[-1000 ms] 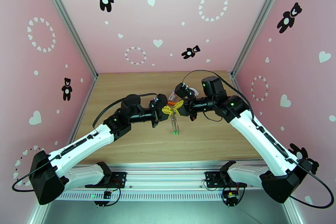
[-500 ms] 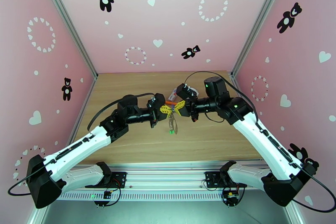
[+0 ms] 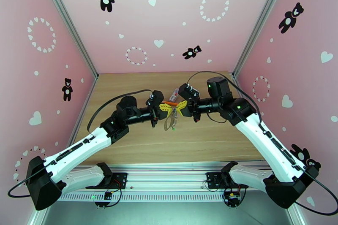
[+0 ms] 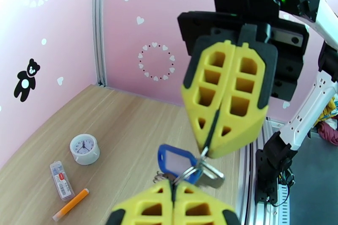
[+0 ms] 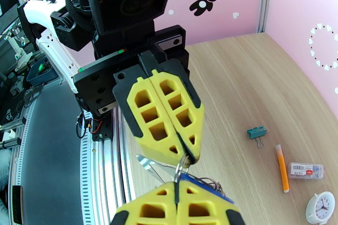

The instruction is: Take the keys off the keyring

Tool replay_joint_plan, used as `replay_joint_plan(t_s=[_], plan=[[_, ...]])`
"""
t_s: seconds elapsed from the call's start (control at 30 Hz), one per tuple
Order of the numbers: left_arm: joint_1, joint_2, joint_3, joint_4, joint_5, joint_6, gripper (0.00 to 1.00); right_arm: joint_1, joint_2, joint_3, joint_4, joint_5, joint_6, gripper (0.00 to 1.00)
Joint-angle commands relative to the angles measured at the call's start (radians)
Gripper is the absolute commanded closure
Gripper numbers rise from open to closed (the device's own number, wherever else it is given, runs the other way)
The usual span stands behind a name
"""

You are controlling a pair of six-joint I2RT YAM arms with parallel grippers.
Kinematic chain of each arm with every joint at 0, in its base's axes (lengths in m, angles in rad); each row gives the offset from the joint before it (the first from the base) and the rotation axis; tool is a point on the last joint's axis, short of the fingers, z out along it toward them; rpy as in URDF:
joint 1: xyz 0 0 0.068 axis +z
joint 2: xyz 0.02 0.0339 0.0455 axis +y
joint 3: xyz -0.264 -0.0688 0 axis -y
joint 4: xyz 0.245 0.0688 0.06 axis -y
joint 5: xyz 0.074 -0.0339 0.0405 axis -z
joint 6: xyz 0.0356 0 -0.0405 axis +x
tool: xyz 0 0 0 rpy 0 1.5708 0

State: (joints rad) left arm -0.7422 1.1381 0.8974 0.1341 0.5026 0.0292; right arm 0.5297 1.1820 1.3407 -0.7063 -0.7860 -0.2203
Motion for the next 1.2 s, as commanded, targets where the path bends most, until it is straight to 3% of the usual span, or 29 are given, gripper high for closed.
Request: replay_joint_plan(t_s=[0.0, 0.3, 0.5, 0.77, 1.17], plan=[[0.023, -0.029, -0.008, 0.109, -0.075, -0.074, 1.00, -0.003, -0.025, 0.029, -0.054, -0.034, -0.002, 1.00], [0.023, -0.017, 0.004, 0.106, -0.038, -0.119, 1.00, -0.003, 0.007, 0.072, -0.041, -0.050, -0.004, 1.00], [0.023, -0.051, 0.006, 0.027, -0.036, -0.041, 0.83, -0.003, 0.024, 0.111, -0.078, -0.075, -0.022, 1.00], [0.023, -0.045, 0.097, -0.175, 0.049, 0.107, 0.73, -0.003, 0.045, 0.147, -0.142, -0.104, -0.053, 1.00], [0.006, 0.010, 0.161, -0.254, 0.122, 0.192, 0.62, -0.004, 0.045, 0.152, -0.129, -0.093, -0.059, 1.00]])
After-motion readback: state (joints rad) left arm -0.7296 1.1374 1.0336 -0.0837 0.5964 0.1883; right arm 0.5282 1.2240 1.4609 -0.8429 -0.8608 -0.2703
